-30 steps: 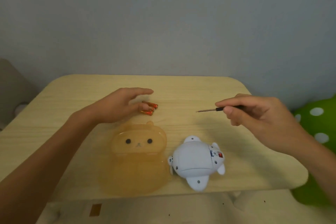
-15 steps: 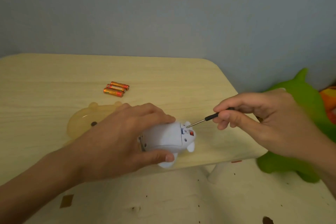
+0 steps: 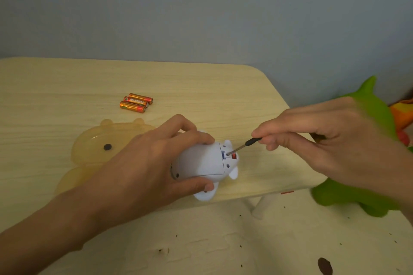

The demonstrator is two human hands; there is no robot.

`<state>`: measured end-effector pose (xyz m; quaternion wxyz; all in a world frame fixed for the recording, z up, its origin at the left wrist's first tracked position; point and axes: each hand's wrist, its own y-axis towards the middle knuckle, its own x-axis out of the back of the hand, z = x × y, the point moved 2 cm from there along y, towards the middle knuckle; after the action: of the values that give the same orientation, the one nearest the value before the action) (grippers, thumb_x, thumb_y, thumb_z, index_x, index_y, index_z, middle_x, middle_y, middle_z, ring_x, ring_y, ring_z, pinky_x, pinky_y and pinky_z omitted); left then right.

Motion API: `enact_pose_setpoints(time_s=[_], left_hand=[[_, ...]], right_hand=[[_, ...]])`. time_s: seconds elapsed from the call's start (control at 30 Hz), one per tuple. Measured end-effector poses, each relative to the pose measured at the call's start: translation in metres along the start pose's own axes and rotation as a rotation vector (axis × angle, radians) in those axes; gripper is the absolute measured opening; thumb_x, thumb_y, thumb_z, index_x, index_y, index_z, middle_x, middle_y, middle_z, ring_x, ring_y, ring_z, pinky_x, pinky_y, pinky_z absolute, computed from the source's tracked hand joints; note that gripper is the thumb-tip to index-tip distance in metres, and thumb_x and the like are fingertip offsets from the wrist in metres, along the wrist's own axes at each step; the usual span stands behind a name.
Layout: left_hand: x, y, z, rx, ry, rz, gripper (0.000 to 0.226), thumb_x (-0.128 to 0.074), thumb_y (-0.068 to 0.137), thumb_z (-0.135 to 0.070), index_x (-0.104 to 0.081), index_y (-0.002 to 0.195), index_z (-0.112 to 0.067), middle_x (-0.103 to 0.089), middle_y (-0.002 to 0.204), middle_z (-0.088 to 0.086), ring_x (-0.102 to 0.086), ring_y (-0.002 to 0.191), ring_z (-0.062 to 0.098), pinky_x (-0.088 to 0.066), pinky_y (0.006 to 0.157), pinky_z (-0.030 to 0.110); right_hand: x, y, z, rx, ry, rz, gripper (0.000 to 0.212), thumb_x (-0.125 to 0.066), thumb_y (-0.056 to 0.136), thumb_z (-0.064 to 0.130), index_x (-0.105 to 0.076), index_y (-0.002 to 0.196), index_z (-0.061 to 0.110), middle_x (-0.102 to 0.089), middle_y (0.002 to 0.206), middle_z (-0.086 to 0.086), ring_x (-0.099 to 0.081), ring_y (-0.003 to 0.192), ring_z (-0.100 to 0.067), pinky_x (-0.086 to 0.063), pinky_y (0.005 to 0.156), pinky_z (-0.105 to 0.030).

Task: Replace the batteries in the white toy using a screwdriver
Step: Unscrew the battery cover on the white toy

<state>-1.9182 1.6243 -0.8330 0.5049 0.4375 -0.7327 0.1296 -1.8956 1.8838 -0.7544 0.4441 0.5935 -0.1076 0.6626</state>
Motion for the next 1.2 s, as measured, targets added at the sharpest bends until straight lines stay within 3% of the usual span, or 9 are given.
enact_pose_setpoints(time_s=[0.17,0.37,0.47,0.6,0.7,0.8,0.87,1.07,1.2], left_hand=[[-0.001,0.011,-0.004,-0.031,0.048,-0.010,0.062,-0.055,0.075,-0.074,-0.053,0.132,-0.049,-0.043,0.129,-0.024,-0.058,0.082,0.008,-0.052,0.063,0.026],[0.002,0.017,-0.001,-0.046,0.097,-0.012,0.060,-0.059,0.077,-0.068,-0.059,0.132,-0.044,-0.044,0.128,-0.021,-0.064,0.085,0.012,-0.052,0.062,0.028],[0.002,0.019,0.003,-0.038,0.101,-0.027,0.061,-0.058,0.076,-0.069,-0.059,0.132,-0.045,-0.045,0.127,-0.021,-0.063,0.083,0.017,-0.053,0.063,0.033],[0.003,0.021,0.005,-0.030,0.099,-0.040,0.066,-0.052,0.072,-0.075,-0.057,0.132,-0.049,-0.043,0.126,-0.026,-0.062,0.084,0.017,-0.051,0.065,0.030],[0.003,0.021,0.003,-0.040,0.099,-0.042,0.066,-0.052,0.072,-0.075,-0.058,0.132,-0.048,-0.043,0.126,-0.026,-0.063,0.084,0.017,-0.053,0.065,0.032],[0.002,0.021,0.003,-0.045,0.103,-0.047,0.065,-0.054,0.073,-0.074,-0.059,0.132,-0.047,-0.043,0.125,-0.025,-0.063,0.086,0.018,-0.054,0.066,0.035],[0.003,0.021,0.003,-0.041,0.098,-0.041,0.064,-0.059,0.075,-0.071,-0.059,0.134,-0.046,-0.043,0.126,-0.025,-0.062,0.088,0.019,-0.054,0.068,0.036],[0.002,0.022,0.005,-0.046,0.106,-0.037,0.067,-0.055,0.074,-0.076,-0.056,0.135,-0.048,-0.041,0.128,-0.026,-0.062,0.090,0.017,-0.055,0.069,0.034],[0.002,0.022,0.004,-0.059,0.114,-0.044,0.067,-0.054,0.074,-0.075,-0.058,0.134,-0.047,-0.042,0.127,-0.025,-0.063,0.088,0.018,-0.054,0.067,0.033]], right_hand=[[-0.004,0.000,-0.002,0.071,-0.089,-0.075,0.020,-0.066,0.102,0.014,-0.083,0.113,0.009,-0.082,0.096,0.005,-0.072,0.084,-0.002,-0.054,0.076,-0.013],[-0.005,-0.004,-0.005,-0.080,-0.128,-0.017,0.021,-0.066,0.103,0.018,-0.072,0.122,0.015,-0.083,0.092,0.015,-0.071,0.070,0.003,-0.042,0.066,0.004],[-0.003,-0.009,-0.002,-0.122,-0.092,0.055,0.017,-0.062,0.105,0.027,-0.065,0.121,0.024,-0.082,0.104,0.021,-0.081,0.080,-0.011,-0.063,0.070,-0.025],[-0.010,-0.009,-0.002,-0.121,-0.213,0.054,0.055,-0.028,0.107,0.066,-0.067,0.110,0.026,-0.078,0.071,0.002,-0.072,0.051,-0.021,-0.059,0.048,-0.038],[-0.017,-0.011,-0.004,-0.002,-0.309,-0.044,0.063,-0.035,0.110,0.055,-0.076,0.095,0.010,-0.070,0.058,-0.002,-0.065,0.043,-0.029,-0.055,0.040,-0.039],[-0.015,-0.014,-0.007,0.092,-0.304,-0.046,0.020,-0.063,0.102,0.012,-0.081,0.107,0.008,-0.074,0.081,-0.005,-0.067,0.055,-0.027,-0.057,0.047,-0.038],[-0.014,-0.015,-0.008,0.093,-0.292,0.001,0.033,-0.066,0.091,-0.007,-0.081,0.115,0.009,-0.076,0.092,-0.004,-0.070,0.061,-0.024,-0.058,0.051,-0.037],[-0.012,-0.014,-0.003,-0.060,-0.214,-0.047,0.035,-0.057,0.101,0.050,-0.073,0.102,0.018,-0.073,0.062,0.007,-0.062,0.047,-0.012,-0.052,0.048,-0.031],[-0.018,-0.016,-0.002,0.020,-0.293,-0.108,0.043,-0.057,0.104,0.043,-0.078,0.088,0.009,-0.072,0.064,-0.001,-0.063,0.048,-0.022,-0.052,0.045,-0.036]])
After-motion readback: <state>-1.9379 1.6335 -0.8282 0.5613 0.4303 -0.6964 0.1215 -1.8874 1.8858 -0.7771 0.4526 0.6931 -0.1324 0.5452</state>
